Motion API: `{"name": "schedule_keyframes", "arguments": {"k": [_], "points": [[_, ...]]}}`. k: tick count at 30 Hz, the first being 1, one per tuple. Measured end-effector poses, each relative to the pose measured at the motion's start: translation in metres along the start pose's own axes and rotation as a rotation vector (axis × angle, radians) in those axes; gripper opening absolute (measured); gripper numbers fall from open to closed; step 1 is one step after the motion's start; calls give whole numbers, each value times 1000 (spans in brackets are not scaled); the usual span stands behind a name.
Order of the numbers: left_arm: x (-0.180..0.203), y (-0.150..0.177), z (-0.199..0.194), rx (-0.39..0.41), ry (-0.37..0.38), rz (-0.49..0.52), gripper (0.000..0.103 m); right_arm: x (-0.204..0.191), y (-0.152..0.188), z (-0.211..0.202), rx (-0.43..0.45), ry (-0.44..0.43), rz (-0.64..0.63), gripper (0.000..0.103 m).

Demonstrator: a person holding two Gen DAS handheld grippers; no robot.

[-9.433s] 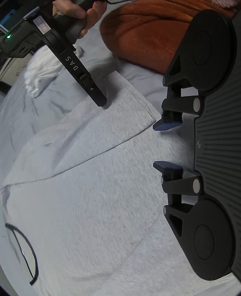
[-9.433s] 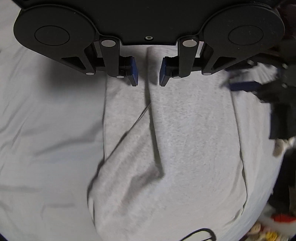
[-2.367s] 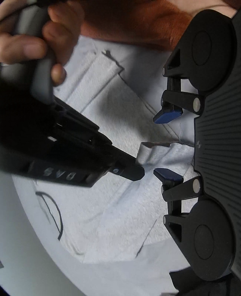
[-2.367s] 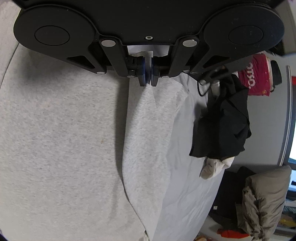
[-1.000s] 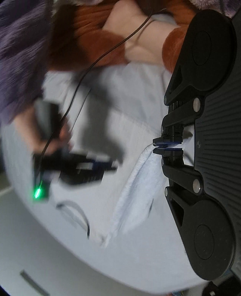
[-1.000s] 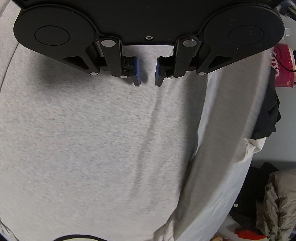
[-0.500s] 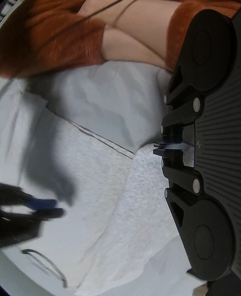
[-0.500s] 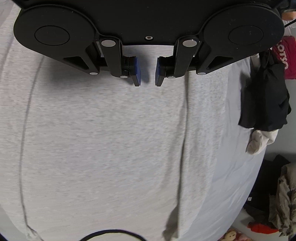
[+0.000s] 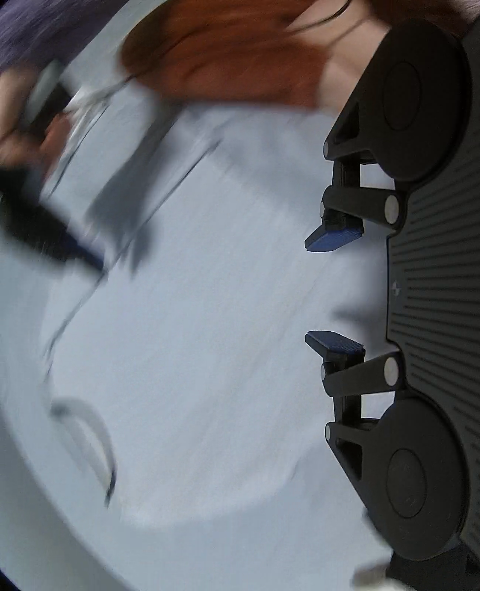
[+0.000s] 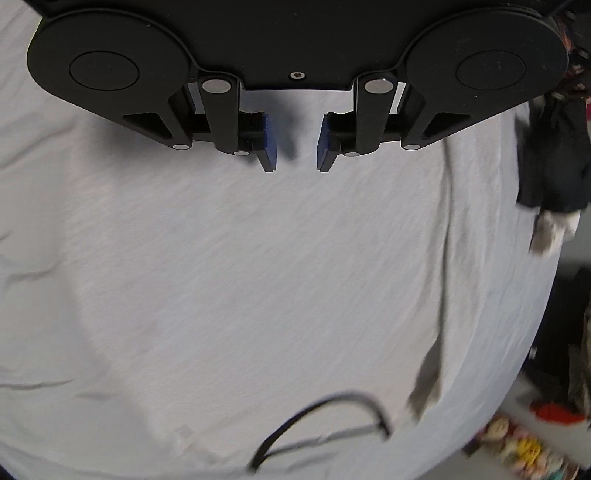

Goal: Fold clothes

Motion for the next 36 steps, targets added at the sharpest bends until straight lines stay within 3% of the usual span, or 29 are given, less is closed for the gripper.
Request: {"name": "schedule_keyframes", "arguments": {"k": [1, 3, 9, 14, 23, 31, 36], "points": [[-15, -7, 3, 12, -41, -39, 30, 7, -5, -4, 26, 23, -4, 23], [-44, -20, 9, 38, -111, -111, 22, 22, -16, -9, 69, 82, -22, 23], [-102, -59, 44, 140, -210, -261, 22, 52, -45, -7, 157, 168, -54, 12], [-155, -84, 85, 142, -299, -336, 22, 60, -79, 2, 237, 181, -86, 10], [-213, -103, 149, 118, -327, -436, 22, 76, -121, 51, 203, 162, -98, 10], [-244, -138, 180, 100, -329, -419, 25, 80, -164, 76, 256, 162, -106, 10], [-256, -140, 189, 83, -309, -462, 27, 85, -180, 94, 242, 153, -86, 9]]}}
Point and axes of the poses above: each gripper's, at about its wrist camera, not at the fingertips, and z roughly the way its jaws point, x to its right, y to its underside, the point moved 8 cm from there along z, roughly the way its jaws point, and after that the axes turned 6 degrees about x, right-handed, at the moved point
